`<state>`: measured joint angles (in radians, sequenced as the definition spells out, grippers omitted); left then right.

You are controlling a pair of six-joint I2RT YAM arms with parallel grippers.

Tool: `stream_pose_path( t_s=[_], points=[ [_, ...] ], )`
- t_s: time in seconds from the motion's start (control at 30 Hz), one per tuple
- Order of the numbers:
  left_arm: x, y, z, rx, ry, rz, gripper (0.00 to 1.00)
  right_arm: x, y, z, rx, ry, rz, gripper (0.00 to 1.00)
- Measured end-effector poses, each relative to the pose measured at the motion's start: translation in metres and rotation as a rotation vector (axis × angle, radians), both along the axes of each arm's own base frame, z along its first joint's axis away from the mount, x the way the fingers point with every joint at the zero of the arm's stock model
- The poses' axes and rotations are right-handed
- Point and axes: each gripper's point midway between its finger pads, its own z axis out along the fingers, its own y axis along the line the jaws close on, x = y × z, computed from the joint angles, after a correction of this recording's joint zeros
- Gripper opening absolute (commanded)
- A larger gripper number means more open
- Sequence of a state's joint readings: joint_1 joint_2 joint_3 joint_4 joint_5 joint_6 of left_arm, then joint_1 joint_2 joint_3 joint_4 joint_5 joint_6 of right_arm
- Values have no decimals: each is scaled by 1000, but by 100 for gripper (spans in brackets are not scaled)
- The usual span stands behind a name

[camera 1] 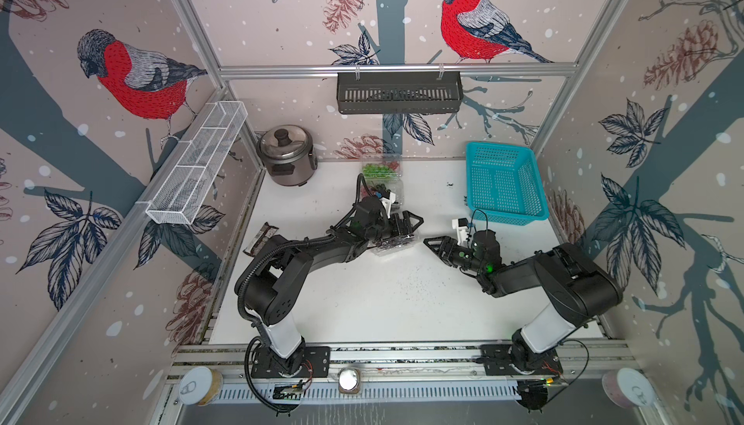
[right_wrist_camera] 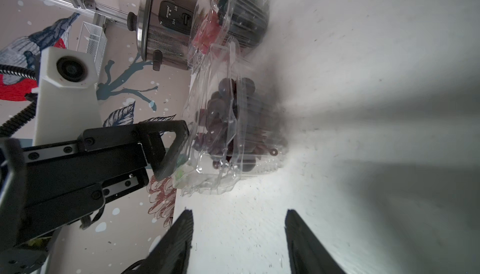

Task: Pack grapes into containers
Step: Close the packing box at the center of the board.

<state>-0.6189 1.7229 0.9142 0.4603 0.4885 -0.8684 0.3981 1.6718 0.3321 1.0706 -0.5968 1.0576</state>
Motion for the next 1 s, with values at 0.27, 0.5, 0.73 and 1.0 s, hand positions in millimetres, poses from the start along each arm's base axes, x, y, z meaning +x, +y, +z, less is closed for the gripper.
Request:
stream_pose_path(
  t_s=[0.27,0.5,0.73,1.0],
  points=[
    [-3,3,-4,7,6,4,97,1,5,-6,82,31,0,49],
    [-3,5,-5,12,4,15,97,3,8,-9,143,45,-4,44],
    [-3,5,-4,12,3,15,97,7,11,-5,194,43,-7,43],
    [-3,5,-4,12,3,15,97,16,17,2,232,34,-17,37]
  ],
)
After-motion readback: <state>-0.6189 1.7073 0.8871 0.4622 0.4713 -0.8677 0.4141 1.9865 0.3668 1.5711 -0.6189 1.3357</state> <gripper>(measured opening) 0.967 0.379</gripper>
